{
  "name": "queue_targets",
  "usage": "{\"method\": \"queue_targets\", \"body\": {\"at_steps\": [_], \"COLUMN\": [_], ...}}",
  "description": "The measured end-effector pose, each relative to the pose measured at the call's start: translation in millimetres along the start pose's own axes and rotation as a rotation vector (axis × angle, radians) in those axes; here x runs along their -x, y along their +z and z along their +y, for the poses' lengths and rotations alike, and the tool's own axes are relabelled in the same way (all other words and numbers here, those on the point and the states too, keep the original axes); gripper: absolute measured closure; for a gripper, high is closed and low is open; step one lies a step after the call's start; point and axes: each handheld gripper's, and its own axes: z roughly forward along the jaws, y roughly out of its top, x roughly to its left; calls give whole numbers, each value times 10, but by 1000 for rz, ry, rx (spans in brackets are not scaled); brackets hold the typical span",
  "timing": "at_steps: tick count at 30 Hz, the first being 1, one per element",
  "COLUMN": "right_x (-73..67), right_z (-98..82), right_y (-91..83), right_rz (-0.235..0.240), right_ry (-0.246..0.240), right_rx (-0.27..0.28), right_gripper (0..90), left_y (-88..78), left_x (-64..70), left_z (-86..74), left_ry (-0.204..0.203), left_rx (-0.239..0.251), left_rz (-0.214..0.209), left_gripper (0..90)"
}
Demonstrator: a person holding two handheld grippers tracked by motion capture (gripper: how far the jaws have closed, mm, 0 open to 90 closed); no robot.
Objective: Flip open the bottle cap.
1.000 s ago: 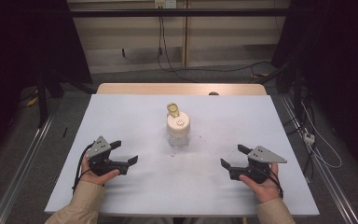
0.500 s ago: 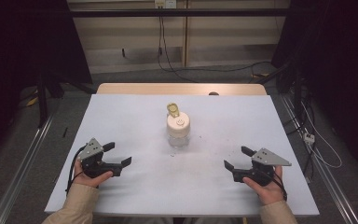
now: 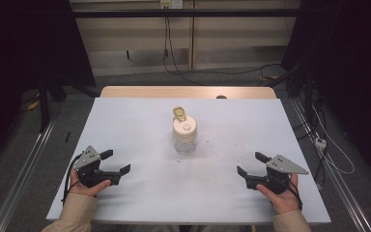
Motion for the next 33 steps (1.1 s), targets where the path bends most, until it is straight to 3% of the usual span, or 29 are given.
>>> {"method": "queue_targets", "body": {"at_steps": [33], "right_x": [1], "right_z": [-38], "right_y": [-7], "right_rz": [-6], "right_ry": [-3], "right_rx": [-9], "right_gripper": [137], "left_y": [16], "left_x": [-14], "left_z": [-20], "left_ry": [-22], "left_rx": [0], "left_rz": [-4], "left_gripper": [63]}}
